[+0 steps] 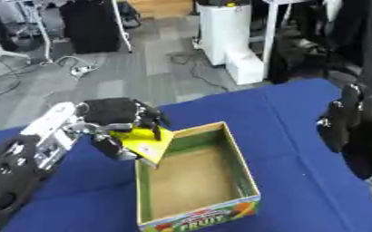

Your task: Pick up objects on the table and place them in the box.

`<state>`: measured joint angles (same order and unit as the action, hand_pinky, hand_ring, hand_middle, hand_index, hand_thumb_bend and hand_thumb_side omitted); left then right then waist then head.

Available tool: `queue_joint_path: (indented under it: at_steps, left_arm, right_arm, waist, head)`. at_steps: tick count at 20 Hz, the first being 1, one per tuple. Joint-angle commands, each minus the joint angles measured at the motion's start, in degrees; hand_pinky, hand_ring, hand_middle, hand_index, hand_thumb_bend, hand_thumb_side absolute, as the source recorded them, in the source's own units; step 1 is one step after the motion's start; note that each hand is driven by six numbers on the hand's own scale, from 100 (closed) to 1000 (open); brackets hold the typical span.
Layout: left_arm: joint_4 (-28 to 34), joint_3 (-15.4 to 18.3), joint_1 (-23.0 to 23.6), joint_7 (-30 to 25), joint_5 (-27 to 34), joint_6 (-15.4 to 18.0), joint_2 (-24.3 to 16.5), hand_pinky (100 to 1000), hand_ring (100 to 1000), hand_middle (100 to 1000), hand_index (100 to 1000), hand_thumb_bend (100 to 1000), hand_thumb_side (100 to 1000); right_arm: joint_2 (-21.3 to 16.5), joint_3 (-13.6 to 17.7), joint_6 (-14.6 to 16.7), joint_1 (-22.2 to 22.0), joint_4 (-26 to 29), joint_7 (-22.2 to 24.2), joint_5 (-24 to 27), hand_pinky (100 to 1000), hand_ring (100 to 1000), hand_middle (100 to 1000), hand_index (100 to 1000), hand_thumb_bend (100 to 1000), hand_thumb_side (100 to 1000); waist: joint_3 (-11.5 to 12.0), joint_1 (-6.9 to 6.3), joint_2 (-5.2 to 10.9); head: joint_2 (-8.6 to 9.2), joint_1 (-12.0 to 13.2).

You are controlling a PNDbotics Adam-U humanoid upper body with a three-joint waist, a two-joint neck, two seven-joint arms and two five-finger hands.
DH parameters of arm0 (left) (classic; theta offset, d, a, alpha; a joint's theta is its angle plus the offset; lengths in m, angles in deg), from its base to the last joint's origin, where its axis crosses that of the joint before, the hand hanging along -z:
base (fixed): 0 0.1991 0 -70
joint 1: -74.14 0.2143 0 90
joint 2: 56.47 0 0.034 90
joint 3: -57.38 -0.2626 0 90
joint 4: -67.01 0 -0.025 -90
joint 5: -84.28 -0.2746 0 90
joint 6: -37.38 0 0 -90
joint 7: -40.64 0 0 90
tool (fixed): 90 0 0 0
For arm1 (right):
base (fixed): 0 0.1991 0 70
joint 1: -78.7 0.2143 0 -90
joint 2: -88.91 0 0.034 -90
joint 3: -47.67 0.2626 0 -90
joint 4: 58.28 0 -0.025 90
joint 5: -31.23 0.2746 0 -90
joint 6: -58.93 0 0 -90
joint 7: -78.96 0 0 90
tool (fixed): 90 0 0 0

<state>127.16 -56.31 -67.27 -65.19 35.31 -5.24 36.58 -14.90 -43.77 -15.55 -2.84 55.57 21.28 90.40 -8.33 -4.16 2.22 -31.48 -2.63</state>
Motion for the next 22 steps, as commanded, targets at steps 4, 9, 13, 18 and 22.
queue_joint_path:
  at_steps: [4, 9, 13, 18, 22]
  left_arm:
    - [-3.5, 1.3, -2.5, -0.7, -3.9, 4.6, 4.7, 382, 680, 822, 647, 100, 100]
    - [-5.8, 0.6, -2.5, 1.1, -6.6, 4.6, 7.5, 589, 721, 917, 718, 277, 197]
    - [-6.7, 0.5, -2.4, 0.8, -9.4, 4.6, 8.3, 1000, 942, 999, 792, 496, 618]
    - [-7.8, 1.5, -2.2, 1.8, -12.5, 4.6, 8.7, 1000, 1000, 1000, 838, 685, 867]
    - [-4.9, 3.5, -1.3, 4.6, -13.8, 2.9, 6.2, 1000, 1000, 1000, 828, 617, 877]
  right_arm:
    - [-1.0, 0.0, -0.6, 1.5, 0.7, 0.2, 0.9, 151, 312, 390, 499, 100, 1000]
    - [-0.9, -0.3, -1.0, 1.9, 0.7, 0.6, 1.1, 151, 312, 390, 500, 100, 1000]
    - [-0.8, -0.3, -1.0, 1.7, 0.7, 0.8, 1.0, 151, 312, 390, 500, 100, 1000]
    - [-0.8, -0.3, -0.8, 1.5, 0.7, 0.8, 0.9, 151, 312, 390, 499, 100, 1000]
    - [-0.9, 0.0, -0.7, 1.2, 0.7, 0.5, 0.7, 151, 312, 389, 499, 100, 1000]
  waist:
    - [-0.5, 0.51, 0.45]
    - [-0.9, 0.55, 0.40]
    - [-0.8, 0.63, 0.38]
    - [-0.6, 0.70, 0.41]
    - [0.0, 0.60, 0.51]
  head:
    - [1.58, 2.6]
    - [2.51, 3.7]
    - [3.23, 3.7]
    - [3.45, 3.7]
    - [3.66, 3.2]
